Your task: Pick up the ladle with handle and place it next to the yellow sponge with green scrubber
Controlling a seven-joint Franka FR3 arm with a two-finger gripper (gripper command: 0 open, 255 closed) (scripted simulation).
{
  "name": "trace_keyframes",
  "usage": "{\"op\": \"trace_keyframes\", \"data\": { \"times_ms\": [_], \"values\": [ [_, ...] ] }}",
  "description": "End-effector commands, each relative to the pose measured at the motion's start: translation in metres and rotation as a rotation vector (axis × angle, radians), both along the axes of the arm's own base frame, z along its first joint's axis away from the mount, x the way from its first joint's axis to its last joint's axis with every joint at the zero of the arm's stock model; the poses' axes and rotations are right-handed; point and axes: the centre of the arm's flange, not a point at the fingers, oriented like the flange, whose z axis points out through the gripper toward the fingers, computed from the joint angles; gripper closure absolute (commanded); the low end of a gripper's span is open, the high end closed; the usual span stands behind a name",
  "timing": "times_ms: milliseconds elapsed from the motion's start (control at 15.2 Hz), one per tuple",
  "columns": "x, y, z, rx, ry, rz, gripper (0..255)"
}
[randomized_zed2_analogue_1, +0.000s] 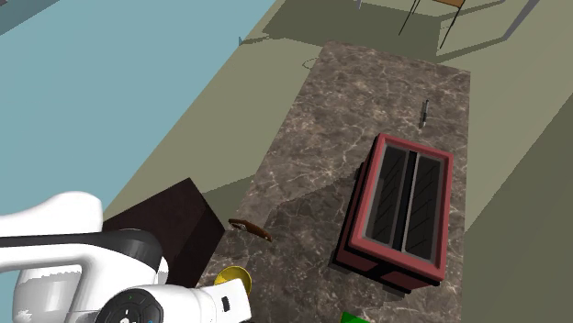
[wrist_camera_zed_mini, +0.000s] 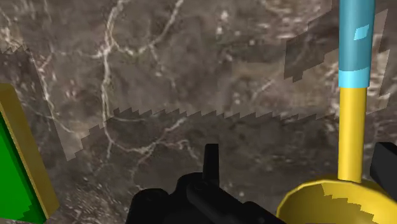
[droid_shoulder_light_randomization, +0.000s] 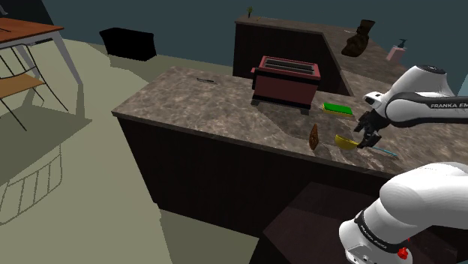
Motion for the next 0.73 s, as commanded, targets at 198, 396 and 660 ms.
{"op": "trace_keyframes", "data": {
  "times_ms": [198,396,660],
  "values": [
    [-0.008,0.003,0.043,0.001,0.001,0.000,0],
    [-0.008,0.003,0.043,0.001,0.001,0.000,0],
    [-0.008,0.003,0.043,0.001,0.001,0.000,0]
  ]
}}
